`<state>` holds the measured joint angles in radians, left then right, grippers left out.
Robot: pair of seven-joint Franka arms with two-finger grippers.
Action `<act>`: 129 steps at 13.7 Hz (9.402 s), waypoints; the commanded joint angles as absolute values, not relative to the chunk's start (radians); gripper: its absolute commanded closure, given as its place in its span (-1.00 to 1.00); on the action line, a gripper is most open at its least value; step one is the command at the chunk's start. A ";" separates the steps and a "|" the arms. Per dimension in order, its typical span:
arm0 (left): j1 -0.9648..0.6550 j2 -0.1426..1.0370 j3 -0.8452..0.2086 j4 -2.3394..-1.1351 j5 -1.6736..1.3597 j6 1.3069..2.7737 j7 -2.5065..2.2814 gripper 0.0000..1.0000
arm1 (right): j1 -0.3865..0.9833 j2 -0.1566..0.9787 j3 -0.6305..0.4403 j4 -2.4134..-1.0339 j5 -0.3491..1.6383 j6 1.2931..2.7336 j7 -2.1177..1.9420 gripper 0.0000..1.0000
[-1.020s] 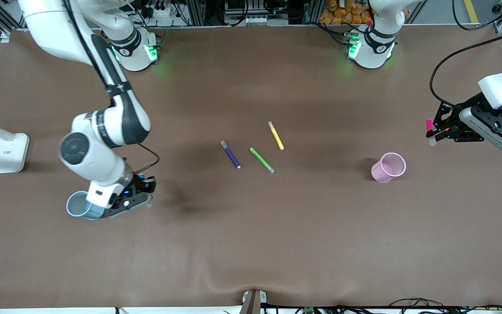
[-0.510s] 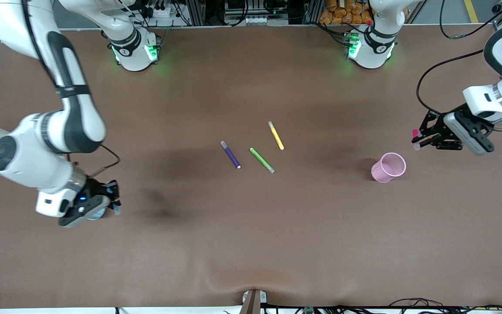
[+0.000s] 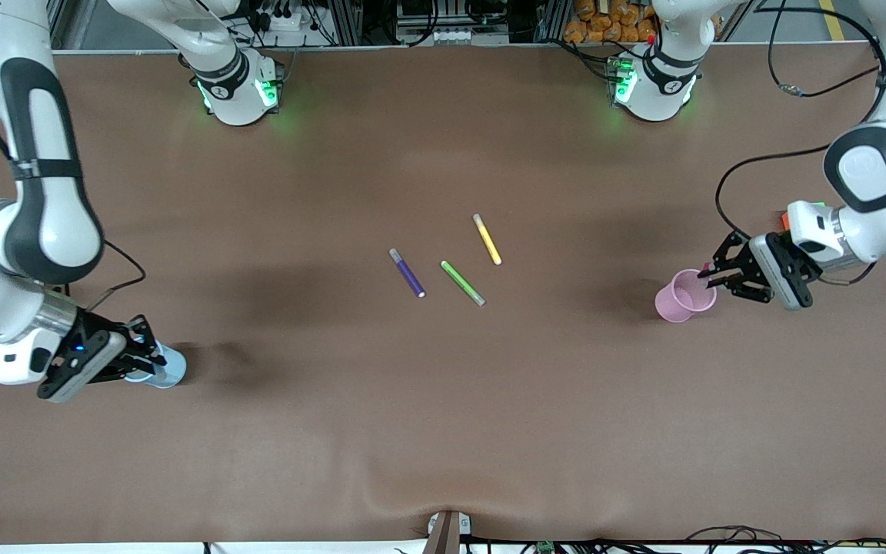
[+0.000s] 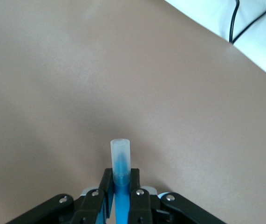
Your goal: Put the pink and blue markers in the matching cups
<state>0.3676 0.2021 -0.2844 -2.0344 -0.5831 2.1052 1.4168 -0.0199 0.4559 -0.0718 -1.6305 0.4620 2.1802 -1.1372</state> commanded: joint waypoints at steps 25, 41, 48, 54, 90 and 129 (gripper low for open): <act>0.434 0.403 -0.295 -1.947 -0.718 1.979 1.894 1.00 | -0.258 0.609 -0.052 -1.617 0.969 2.013 -2.118 0.47; 0.446 0.411 -0.287 -1.947 -0.701 1.940 1.894 -0.84 | -0.149 0.456 -0.055 -1.491 0.534 1.987 -1.296 -1.00; 0.437 0.399 -0.288 -1.855 -0.608 1.864 1.676 -1.00 | -0.134 0.321 -0.055 -1.505 0.272 1.824 -0.731 -1.00; 0.354 0.394 -0.301 -1.617 -0.390 1.738 1.162 -1.00 | -0.054 0.120 -0.077 -1.638 0.127 1.720 -0.298 -1.00; 0.209 0.156 -0.224 -1.434 0.023 1.589 -0.060 -1.00 | -0.058 -0.020 -0.066 -1.540 0.032 1.447 -0.072 -1.00; 0.034 -0.127 -0.055 -1.651 0.020 1.456 -0.086 -1.00 | -0.058 -0.017 -0.066 -1.540 0.032 1.447 -0.072 -1.00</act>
